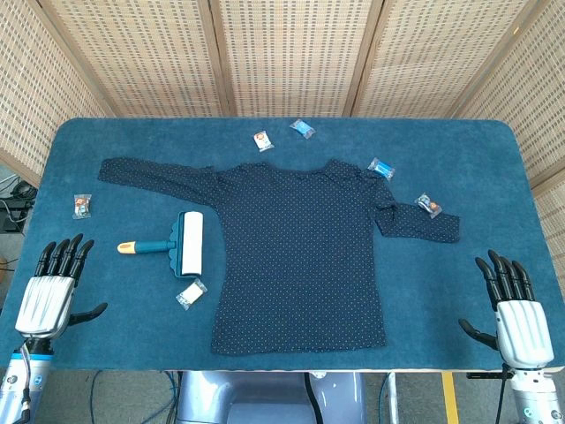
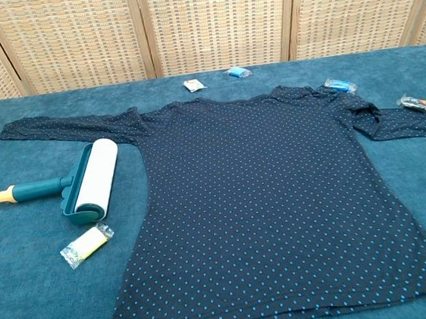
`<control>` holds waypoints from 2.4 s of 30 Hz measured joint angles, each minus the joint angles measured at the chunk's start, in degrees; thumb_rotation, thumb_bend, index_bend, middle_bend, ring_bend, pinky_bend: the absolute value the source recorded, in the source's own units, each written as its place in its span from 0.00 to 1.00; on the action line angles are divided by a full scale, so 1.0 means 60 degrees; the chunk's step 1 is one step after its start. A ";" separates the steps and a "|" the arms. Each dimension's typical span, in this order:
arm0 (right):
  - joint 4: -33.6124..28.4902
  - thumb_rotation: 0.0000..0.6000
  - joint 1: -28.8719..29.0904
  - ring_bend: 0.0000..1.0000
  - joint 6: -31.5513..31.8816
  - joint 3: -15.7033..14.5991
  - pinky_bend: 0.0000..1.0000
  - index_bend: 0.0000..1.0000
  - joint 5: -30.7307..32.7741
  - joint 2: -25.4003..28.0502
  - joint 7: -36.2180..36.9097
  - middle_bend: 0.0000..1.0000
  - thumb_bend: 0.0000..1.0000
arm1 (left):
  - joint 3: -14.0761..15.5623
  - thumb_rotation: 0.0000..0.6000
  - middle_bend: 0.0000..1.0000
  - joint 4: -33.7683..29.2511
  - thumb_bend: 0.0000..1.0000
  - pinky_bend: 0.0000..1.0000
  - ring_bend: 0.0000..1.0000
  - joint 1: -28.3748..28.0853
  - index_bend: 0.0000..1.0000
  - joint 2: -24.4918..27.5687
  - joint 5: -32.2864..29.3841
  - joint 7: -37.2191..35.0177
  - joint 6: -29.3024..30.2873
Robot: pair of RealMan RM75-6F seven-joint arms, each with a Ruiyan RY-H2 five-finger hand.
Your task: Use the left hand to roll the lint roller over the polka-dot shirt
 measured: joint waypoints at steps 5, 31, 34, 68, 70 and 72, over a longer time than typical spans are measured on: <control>-0.0007 1.00 -0.0021 0.00 0.0065 -0.0013 0.00 0.00 -0.0054 0.0015 0.0029 0.00 0.13 | -0.0003 1.00 0.00 -0.0032 0.03 0.00 0.00 0.0012 0.00 0.0011 0.0038 -0.0021 0.0060; -0.0001 1.00 0.0019 0.00 -0.0080 -0.0030 0.00 0.00 0.0003 0.0017 0.0101 0.00 0.13 | -0.0030 1.00 0.00 0.0007 0.03 0.00 0.00 -0.0032 0.00 -0.0045 -0.0087 0.0000 0.0005; -0.0005 1.00 0.0022 0.00 -0.0087 -0.0031 0.00 0.00 0.0009 0.0011 0.0074 0.00 0.13 | -0.0044 1.00 0.00 0.0013 0.03 0.00 0.00 -0.0046 0.00 -0.0047 -0.0134 0.0006 -0.0022; 0.0214 1.00 0.0140 0.00 -0.0481 0.0059 0.00 0.00 0.0437 -0.0087 0.0188 0.00 0.13 | -0.1343 1.00 0.92 0.0511 0.29 0.72 0.81 -0.2669 0.39 0.0531 -0.3954 0.0732 -0.3973; 0.0254 1.00 0.0151 0.00 -0.0506 0.0080 0.00 0.00 0.0484 -0.0101 0.0199 0.00 0.13 | -0.1394 1.00 0.92 0.0710 0.29 0.72 0.81 -0.2962 0.39 0.0537 -0.4328 0.0966 -0.4289; 0.0285 1.00 0.0159 0.00 -0.0512 0.0096 0.00 0.00 0.0504 -0.0116 0.0205 0.00 0.13 | -0.1416 1.00 0.92 0.0881 0.29 0.72 0.81 -0.3210 0.38 0.0508 -0.4662 0.1174 -0.4519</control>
